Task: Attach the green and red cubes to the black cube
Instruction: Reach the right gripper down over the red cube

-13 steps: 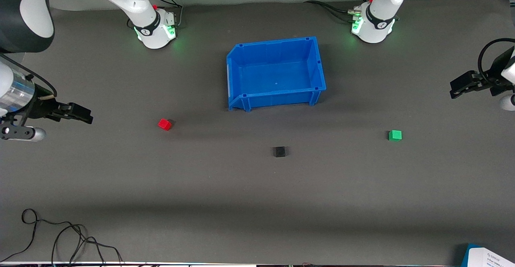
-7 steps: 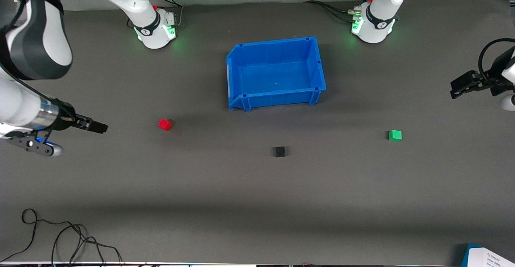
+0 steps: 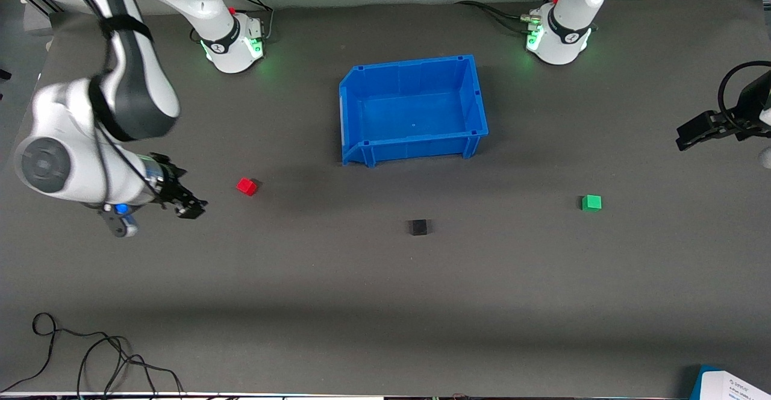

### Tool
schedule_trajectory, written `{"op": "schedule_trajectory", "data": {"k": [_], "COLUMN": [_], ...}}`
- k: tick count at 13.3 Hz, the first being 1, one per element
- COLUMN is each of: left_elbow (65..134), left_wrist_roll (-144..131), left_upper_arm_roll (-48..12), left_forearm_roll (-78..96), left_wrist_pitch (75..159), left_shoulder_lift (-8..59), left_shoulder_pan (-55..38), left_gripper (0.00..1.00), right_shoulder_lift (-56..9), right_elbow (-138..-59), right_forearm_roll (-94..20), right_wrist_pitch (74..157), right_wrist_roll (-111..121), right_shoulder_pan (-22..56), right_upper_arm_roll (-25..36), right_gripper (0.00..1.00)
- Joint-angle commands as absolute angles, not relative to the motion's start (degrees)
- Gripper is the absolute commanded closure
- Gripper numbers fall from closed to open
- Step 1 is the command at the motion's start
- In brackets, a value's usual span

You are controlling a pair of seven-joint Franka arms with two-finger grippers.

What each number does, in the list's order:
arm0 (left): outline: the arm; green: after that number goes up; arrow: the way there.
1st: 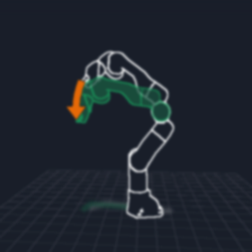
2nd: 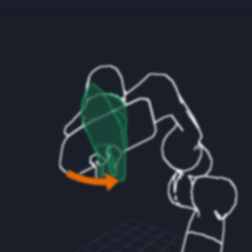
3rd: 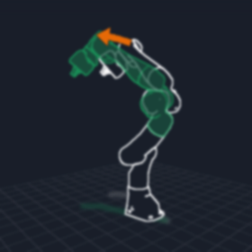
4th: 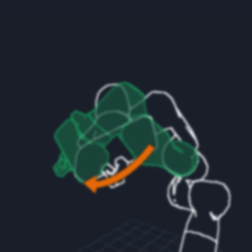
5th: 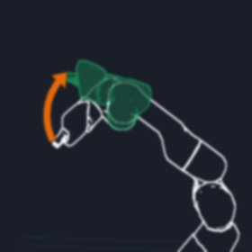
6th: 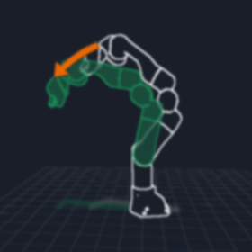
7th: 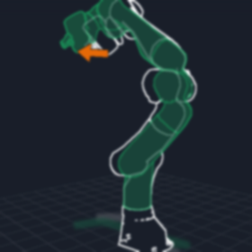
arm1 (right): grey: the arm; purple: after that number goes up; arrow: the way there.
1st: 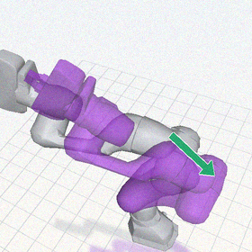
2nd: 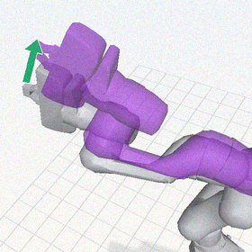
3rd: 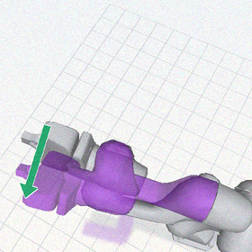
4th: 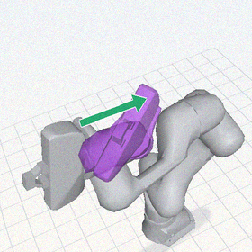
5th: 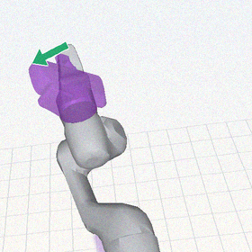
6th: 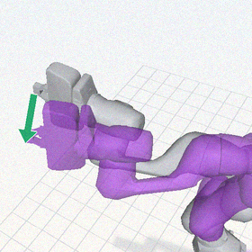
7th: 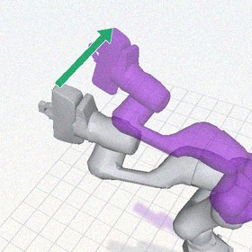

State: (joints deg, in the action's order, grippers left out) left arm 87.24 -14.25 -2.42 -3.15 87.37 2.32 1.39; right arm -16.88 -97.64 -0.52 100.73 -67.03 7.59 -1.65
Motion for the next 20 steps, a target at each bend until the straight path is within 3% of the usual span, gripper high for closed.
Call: {"op": "schedule_trajectory", "data": {"k": [1, 5, 11, 17, 20], "left_elbow": [87.7, 87.6, 90.3, 104.3, 112.2], "left_wrist_roll": [-24.4, -44.3, -54.0, -63.2, -63.5], "left_upper_arm_roll": [-2.2, -2.2, -2.1, -2.2, -2.2], "left_forearm_roll": [-3.7, -3.6, 3.2, 3.3, 3.3], "left_wrist_pitch": [86.8, 85.7, 87.4, 103.3, 111.9], "left_shoulder_lift": [2.2, 4.2, 6.2, 5.8, 5.9], "left_shoulder_pan": [1.2, 1.6, 7.7, 9.8, 9.5], "left_gripper": [0.0, 0.01, 0.0, 0.0, 0.0], "right_shoulder_lift": [-13.8, -12.0, -18.5, -20.3, -20.2], "right_elbow": [-104.6, -117.3, -122.4, -126.1, -126.2], "right_forearm_roll": [-0.8, -1.5, -0.8, -0.3, 0.4], "right_wrist_pitch": [107.9, 121.6, 128.5, 135.7, 134.7], "right_wrist_roll": [-70.0, -81.0, -82.5, -66.0, -59.3], "right_shoulder_pan": [7.8, 8.0, 8.7, 13.4, 13.3], "right_upper_arm_roll": [-0.6, -0.2, -0.2, -0.1, 0.3], "right_gripper": [0.01, 0.01, 0.01, 0.01, 0.01]}}
